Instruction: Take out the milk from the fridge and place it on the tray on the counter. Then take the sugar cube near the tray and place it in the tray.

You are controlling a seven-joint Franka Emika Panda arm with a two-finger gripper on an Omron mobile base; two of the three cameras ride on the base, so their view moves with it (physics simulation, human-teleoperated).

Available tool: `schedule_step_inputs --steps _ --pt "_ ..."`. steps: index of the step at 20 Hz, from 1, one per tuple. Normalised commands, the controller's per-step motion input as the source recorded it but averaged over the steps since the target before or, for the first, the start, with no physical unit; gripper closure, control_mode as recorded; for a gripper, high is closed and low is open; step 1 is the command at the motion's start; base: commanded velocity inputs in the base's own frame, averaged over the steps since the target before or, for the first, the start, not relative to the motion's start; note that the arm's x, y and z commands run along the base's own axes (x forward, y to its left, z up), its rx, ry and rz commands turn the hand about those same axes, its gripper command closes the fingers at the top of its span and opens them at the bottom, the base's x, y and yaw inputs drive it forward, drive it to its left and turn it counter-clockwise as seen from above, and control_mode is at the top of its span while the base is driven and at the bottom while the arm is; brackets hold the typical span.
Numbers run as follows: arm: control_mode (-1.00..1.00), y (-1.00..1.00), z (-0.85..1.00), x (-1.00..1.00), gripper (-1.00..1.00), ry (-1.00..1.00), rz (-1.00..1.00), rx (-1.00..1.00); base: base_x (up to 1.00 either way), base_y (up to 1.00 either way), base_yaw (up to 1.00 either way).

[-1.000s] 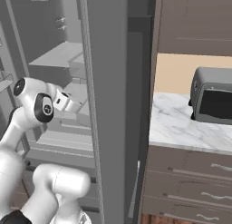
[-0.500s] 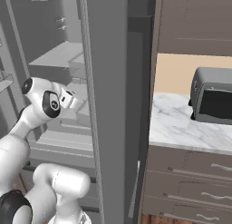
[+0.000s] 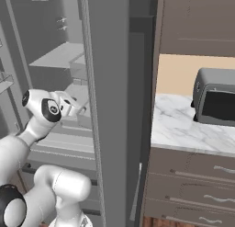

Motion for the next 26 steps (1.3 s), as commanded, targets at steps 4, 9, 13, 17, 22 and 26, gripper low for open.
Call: schedule_step_inputs --steps 4,9,13,17,22,26 --pt "-1.0 0.0 0.0 0.07 -1.0 0.0 0.0 0.0 0.0 0.0 0.0" --pt "-1.0 0.0 0.0 0.16 -1.0 0.0 0.0 0.0 0.0 0.0 0.0" --pt "-1.0 0.0 0.0 0.2 -1.0 0.0 0.0 0.0 0.0 0.0 0.0" --pt "-1.0 0.0 0.0 0.27 -1.0 0.0 0.0 0.0 0.0 0.0 0.0" --pt "-1.0 0.0 -0.02 0.34 -1.0 0.0 0.0 0.0 0.0 0.0 0.0" --pt "-1.0 0.0 -0.01 0.18 -1.0 0.0 0.0 0.0 0.0 0.0 0.0"
